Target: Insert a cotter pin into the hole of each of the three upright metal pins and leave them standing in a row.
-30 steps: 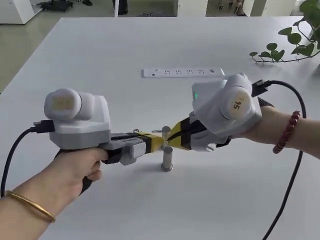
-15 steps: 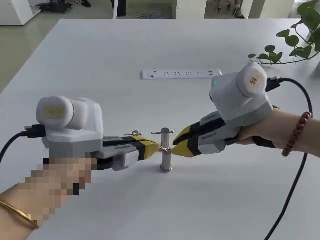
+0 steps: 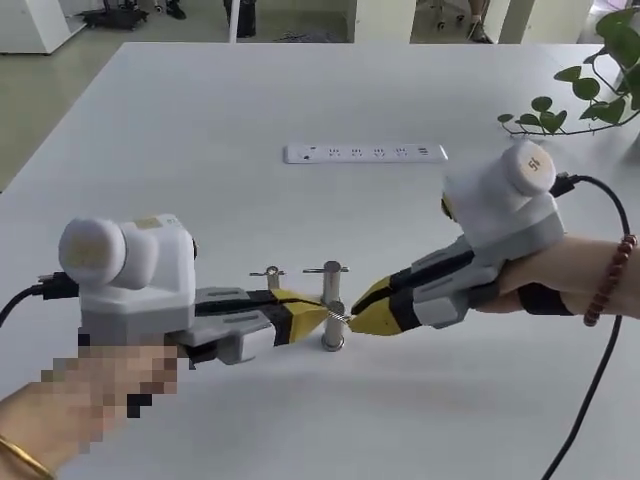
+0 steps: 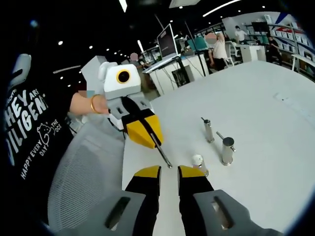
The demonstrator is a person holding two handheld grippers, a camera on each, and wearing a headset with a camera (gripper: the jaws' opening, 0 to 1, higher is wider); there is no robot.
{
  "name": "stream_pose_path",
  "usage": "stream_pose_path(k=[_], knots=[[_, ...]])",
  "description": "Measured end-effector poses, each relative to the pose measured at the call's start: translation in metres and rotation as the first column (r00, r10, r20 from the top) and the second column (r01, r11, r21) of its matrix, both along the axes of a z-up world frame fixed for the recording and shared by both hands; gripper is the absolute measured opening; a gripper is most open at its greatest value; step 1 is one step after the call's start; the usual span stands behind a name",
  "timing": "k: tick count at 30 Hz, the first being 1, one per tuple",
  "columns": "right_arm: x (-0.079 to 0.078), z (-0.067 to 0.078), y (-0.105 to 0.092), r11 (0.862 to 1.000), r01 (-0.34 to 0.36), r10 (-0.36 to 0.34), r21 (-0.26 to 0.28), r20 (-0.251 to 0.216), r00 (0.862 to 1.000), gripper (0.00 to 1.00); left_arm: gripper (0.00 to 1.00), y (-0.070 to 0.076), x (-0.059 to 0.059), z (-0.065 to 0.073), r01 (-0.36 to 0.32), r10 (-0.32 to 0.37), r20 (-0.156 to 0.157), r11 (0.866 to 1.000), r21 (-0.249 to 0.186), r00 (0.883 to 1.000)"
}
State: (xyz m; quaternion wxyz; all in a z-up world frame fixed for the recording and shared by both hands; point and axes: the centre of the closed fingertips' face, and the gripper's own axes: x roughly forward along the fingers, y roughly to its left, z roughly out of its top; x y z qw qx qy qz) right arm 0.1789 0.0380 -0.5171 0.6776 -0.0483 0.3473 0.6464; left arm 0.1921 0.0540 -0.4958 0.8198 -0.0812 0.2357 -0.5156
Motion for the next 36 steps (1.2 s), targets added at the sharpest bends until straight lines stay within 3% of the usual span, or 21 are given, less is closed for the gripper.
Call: stream_pose_path(k=[5, 7, 14, 17, 28, 34, 36], knots=[[-0.009, -0.004, -0.002, 1.0, -0.01, 0.01, -0.003, -0.049, 0.999, 0.09, 0.0, -0.003, -0.009, 0.0, 0.038, -0.038, -0.005, 0.999, -0.017, 0.999], [-0.017, -0.002, -0.001, 0.999, -0.028, 0.03, 0.019, -0.094, 0.995, 0.09, 0.0, -0.005, -0.013, 0.0, 0.057, -0.057, -0.009, 0.998, -0.026, 0.998], [-0.024, 0.0, 0.0, 0.998, -0.046, 0.052, 0.052, -0.125, 0.991, 0.08, 0.0, -0.009, -0.022, 0.001, 0.092, -0.093, -0.017, 0.994, -0.057, 0.995], [-0.027, 0.002, 0.001, 0.997, -0.05, 0.059, 0.066, -0.136, 0.989, 0.07, 0.0, -0.011, -0.024, 0.002, 0.106, -0.106, -0.005, 0.993, -0.052, 0.994], [-0.033, 0.002, 0.007, 0.993, -0.079, 0.089, 0.085, -0.125, 0.988, 0.01, 0.0, -0.014, -0.03, 0.004, 0.13, -0.131, -0.01, 0.988, -0.086, 0.991], [-0.034, 0.003, 0.008, 0.99, -0.117, 0.123, 0.079, -0.07, 0.99, 0.0, 0.0, -0.013, -0.03, 0.004, 0.132, -0.134, -0.012, 0.987, -0.088, 0.991], [-0.033, 0.003, 0.009, 0.989, -0.133, 0.135, 0.066, -0.026, 0.99, 0.0, 0.0, -0.012, -0.03, 0.003, 0.13, -0.131, -0.009, 0.988, -0.083, 0.991]])
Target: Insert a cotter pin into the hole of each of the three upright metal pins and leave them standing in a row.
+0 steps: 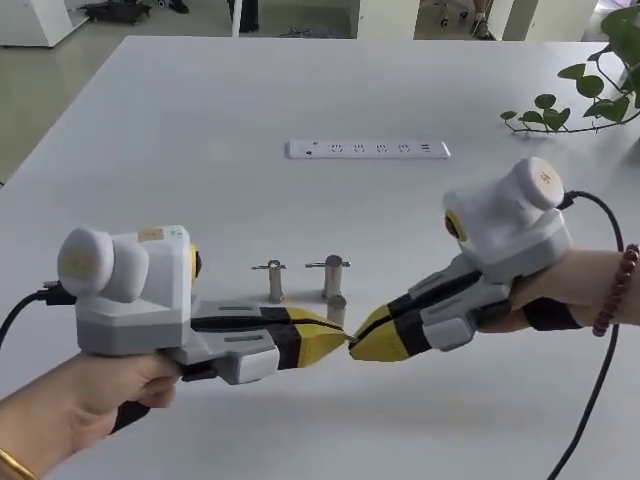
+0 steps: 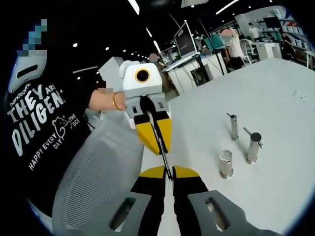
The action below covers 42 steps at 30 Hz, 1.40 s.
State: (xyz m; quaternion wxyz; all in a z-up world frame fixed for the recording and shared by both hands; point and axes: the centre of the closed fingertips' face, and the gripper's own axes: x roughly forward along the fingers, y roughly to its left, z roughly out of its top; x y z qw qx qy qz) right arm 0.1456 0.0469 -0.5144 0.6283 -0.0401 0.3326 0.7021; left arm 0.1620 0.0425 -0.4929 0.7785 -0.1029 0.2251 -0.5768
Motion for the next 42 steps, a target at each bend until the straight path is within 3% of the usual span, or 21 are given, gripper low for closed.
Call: stream_pose_path(k=[2, 5, 8, 18, 23, 26, 29, 31, 34, 39, 42], knots=[[0.001, -0.001, 0.001, 1.0, 0.0, 0.0, -0.015, 0.013, 1.0, 0.0, 0.0, 0.001, 0.001, -0.001, -0.004, 0.004, 0.007, 1.0, 0.009, 1.0], [0.001, -0.005, 0.001, 0.998, -0.037, 0.041, -0.055, 0.084, 0.996, 0.0, 0.03, 0.004, 0.006, -0.006, -0.032, 0.03, 0.051, 0.998, 0.048, 0.998], [0.004, -0.009, 0.001, 0.994, -0.048, 0.062, -0.1, 0.137, 0.989, 0.0, 0.05, 0.005, 0.008, -0.01, -0.047, 0.042, 0.067, 0.997, 0.065, 0.997], [0.019, -0.017, -0.006, 0.985, -0.052, 0.082, -0.164, 0.183, 0.98, 0.0, 0.13, 0.011, 0.02, -0.019, -0.111, 0.096, 0.122, 0.986, 0.123, 0.988], [0.029, -0.024, -0.012, 0.978, -0.031, 0.075, -0.206, 0.21, 0.975, 0.0, 0.15, 0.017, 0.026, -0.026, -0.152, 0.118, 0.183, 0.971, 0.183, 0.976], [0.034, -0.029, -0.017, 0.966, -0.018, 0.083, -0.257, 0.245, 0.966, 0.0, 0.16, 0.022, 0.031, -0.033, -0.186, 0.126, 0.241, 0.951, 0.246, 0.962], [0.035, -0.031, -0.019, 0.959, -0.01, 0.086, -0.284, 0.259, 0.962, 0.0, 0.17, 0.021, 0.031, -0.039, -0.197, 0.13, 0.251, 0.944, 0.265, 0.959], [0.037, -0.033, -0.021, 0.953, -0.009, 0.097, -0.304, 0.274, 0.957, 0.0, 0.18, 0.024, 0.034, -0.044, -0.214, 0.13, 0.278, 0.93, 0.298, 0.952], [0.039, -0.038, -0.026, 0.936, -0.002, 0.112, -0.353, 0.291, 0.95, 0.0, 0.19, 0.024, 0.036, -0.049, -0.234, 0.142, 0.286, 0.918, 0.319, 0.948], [0.044, -0.043, -0.032, 0.919, 0.0, 0.132, -0.394, 0.307, 0.942, 0.0, 0.19, 0.022, 0.044, -0.055, -0.266, 0.166, 0.297, 0.902, 0.34, 0.94], [0.053, -0.049, -0.04, 0.897, 0.012, 0.153, -0.442, 0.336, 0.929, 0.0, 0.2, 0.019, 0.047, -0.056, -0.274, 0.169, 0.303, 0.896, 0.348, 0.938]])
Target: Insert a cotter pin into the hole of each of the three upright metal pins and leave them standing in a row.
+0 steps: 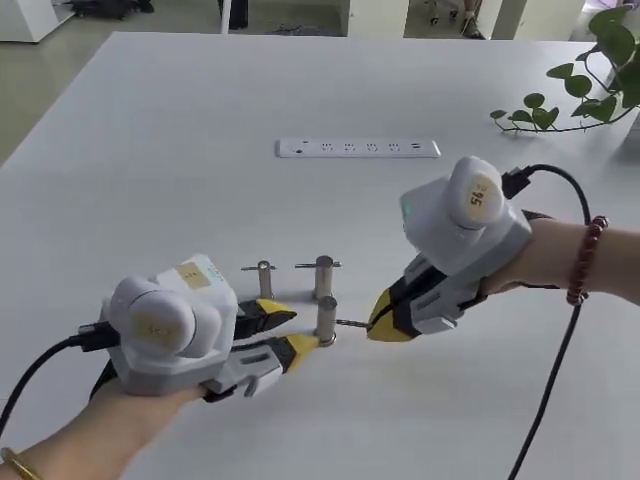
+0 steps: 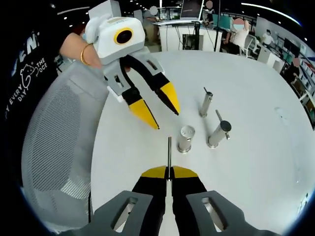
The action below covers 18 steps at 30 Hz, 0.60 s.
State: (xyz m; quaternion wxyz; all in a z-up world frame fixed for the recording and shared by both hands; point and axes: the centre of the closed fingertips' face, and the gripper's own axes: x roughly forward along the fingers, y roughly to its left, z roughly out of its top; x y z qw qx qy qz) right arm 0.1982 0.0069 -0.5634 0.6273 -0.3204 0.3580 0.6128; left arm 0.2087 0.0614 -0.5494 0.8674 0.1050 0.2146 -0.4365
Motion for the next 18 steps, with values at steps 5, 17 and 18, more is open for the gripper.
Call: stream_pose_path(k=[5, 17, 18], knots=[[0.005, -0.003, -0.004, 1.0, 0.006, -0.006, -0.024, 0.01, 1.0, 0.0, 0.2, -0.006, 0.004, -0.004, -0.003, 0.003, 0.007, 1.0, 0.02, 1.0], [0.02, -0.003, -0.01, 0.997, 0.014, -0.009, -0.077, 0.06, 0.998, 0.0, 0.19, -0.012, 0.016, -0.01, -0.016, 0.016, 0.007, 0.999, 0.03, 1.0], [0.023, -0.003, -0.01, 0.997, 0.016, -0.011, -0.078, 0.064, 0.998, 0.0, 0.19, -0.012, 0.017, -0.01, -0.017, 0.017, 0.008, 1.0, 0.027, 1.0]])
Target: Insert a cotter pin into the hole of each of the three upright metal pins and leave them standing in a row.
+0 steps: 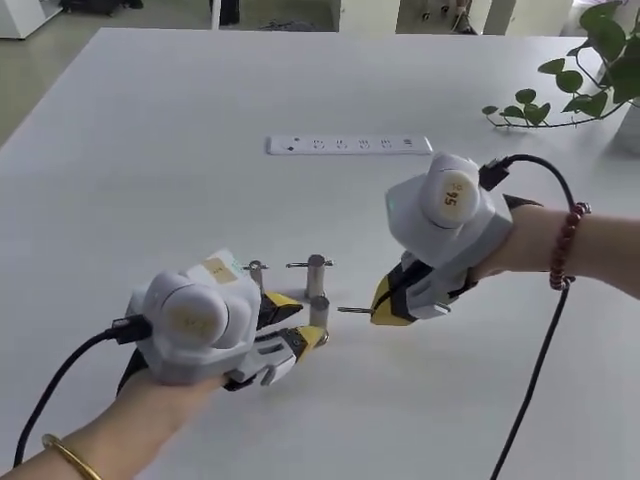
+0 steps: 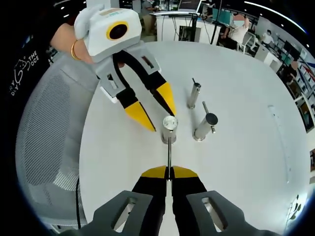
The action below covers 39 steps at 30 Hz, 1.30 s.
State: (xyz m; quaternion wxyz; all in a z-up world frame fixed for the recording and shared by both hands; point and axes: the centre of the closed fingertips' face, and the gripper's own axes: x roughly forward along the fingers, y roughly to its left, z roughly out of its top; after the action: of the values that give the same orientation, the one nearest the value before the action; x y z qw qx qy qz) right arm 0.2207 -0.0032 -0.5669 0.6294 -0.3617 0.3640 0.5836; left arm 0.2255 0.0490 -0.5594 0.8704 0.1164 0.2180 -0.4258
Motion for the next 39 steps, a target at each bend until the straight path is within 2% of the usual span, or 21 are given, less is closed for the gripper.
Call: stream_pose_path(k=[6, 18, 30, 39], knots=[[0.005, -0.003, 0.0, 1.0, -0.013, 0.013, -0.016, 0.013, 1.0, 0.0, 0.18, -0.004, 0.004, -0.003, 0.005, -0.005, -0.002, 1.0, 0.004, 1.0], [0.002, -0.003, 0.009, 0.999, -0.044, 0.044, -0.025, 0.011, 0.999, 0.0, 0.15, -0.01, 0.006, -0.005, 0.017, -0.017, -0.006, 1.0, -0.005, 1.0], [0.004, 0.0, 0.016, 0.997, -0.07, 0.07, -0.028, 0.022, 0.997, 0.0, 0.12, -0.009, 0.008, -0.006, 0.023, -0.023, -0.009, 1.0, 0.0, 1.0], [0.007, -0.003, 0.024, 0.995, -0.097, 0.098, -0.039, 0.038, 0.994, 0.0, 0.12, -0.01, 0.009, -0.008, -0.002, 0.0, -0.047, 0.999, -0.035, 0.999]])
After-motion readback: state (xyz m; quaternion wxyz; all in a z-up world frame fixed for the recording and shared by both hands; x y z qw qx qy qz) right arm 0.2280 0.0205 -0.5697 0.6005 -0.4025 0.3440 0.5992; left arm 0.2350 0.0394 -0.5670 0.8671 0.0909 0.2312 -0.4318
